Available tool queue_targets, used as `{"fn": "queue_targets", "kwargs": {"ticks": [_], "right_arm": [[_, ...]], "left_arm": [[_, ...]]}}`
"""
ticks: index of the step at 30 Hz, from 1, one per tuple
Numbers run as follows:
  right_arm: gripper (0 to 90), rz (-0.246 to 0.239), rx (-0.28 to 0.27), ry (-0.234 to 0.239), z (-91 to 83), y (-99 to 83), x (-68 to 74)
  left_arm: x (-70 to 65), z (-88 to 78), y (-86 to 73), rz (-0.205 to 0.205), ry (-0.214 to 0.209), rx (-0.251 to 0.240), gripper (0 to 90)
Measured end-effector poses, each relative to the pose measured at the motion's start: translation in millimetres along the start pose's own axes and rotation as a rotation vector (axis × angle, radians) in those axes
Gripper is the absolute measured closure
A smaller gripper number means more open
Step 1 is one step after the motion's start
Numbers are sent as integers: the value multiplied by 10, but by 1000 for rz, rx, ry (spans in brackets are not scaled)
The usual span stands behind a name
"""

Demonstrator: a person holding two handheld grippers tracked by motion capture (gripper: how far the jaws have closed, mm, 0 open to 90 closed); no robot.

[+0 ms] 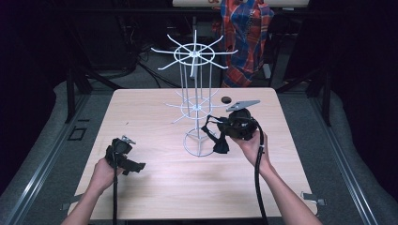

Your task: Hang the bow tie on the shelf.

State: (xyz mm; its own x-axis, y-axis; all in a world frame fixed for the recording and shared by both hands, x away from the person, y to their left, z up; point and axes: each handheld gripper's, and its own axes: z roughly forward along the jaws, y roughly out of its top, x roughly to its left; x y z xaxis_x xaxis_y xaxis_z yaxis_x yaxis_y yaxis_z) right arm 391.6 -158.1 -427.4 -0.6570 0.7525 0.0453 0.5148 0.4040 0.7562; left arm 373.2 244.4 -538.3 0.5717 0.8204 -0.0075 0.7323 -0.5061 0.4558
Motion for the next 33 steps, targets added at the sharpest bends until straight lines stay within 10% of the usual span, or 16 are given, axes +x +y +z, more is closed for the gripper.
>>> {"fn": "queue_targets", "kwargs": {"ticks": [33], "right_arm": [[691,-37,34,18,6,-29,63]], "left_arm": [[-16,5,25,17,-12,-7,0]]}}
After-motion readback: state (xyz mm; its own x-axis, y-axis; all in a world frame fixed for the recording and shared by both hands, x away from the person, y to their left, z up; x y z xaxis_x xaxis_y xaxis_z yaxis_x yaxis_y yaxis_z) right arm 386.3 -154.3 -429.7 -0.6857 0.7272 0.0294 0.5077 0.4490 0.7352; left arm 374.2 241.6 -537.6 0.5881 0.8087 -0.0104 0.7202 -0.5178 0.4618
